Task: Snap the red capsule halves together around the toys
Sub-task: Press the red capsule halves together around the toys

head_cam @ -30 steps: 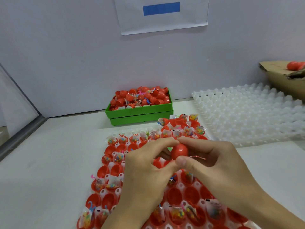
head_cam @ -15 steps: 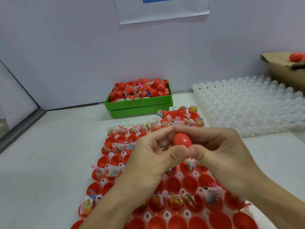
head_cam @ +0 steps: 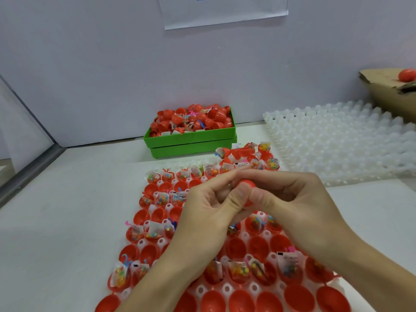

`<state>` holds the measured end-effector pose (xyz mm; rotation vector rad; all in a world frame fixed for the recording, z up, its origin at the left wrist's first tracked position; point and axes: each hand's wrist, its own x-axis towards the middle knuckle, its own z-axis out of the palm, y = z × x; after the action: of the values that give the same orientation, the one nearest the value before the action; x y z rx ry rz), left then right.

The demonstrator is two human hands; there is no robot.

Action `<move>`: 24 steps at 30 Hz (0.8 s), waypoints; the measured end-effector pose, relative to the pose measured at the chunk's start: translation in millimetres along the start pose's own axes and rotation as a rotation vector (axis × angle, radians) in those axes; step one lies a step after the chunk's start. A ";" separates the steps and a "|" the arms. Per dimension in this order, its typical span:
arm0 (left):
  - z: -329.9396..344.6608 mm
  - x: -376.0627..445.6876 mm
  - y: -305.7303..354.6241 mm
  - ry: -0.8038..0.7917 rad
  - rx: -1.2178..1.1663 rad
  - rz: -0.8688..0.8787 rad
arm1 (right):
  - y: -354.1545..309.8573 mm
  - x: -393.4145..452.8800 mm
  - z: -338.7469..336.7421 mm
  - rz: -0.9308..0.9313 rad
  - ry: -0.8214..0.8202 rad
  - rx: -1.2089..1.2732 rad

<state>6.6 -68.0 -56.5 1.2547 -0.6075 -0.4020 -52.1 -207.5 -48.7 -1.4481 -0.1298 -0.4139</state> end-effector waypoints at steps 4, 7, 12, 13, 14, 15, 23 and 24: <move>-2.6 2.2 6.8 0.029 0.010 -0.003 | 0.6 0.4 -4.4 0.067 -0.073 0.059; -1.7 2.7 8.2 0.033 0.033 0.002 | 1.0 0.2 -4.3 0.065 -0.051 0.046; -4.4 0.3 13.1 0.061 0.281 0.128 | 5.2 2.7 -5.6 0.101 0.090 0.042; -5.6 -0.3 13.8 0.078 0.378 0.178 | 5.7 2.9 -6.0 0.108 0.101 0.036; -6.4 -0.7 13.6 0.094 0.463 0.229 | 5.9 3.1 -5.8 0.118 0.104 0.037; -6.5 -0.9 13.0 0.108 0.528 0.277 | 6.6 3.3 -5.2 0.131 0.097 0.050; -3.1 -2.2 9.5 0.246 0.639 0.434 | 6.6 1.3 -1.2 0.188 0.180 0.179; -2.7 -2.2 10.1 0.268 0.615 0.420 | 5.5 1.5 -1.6 0.197 0.204 0.225</move>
<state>6.2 -61.9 -47.7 1.6758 -0.7700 0.3288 -49.1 -209.0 -53.6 -1.1777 0.1265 -0.3706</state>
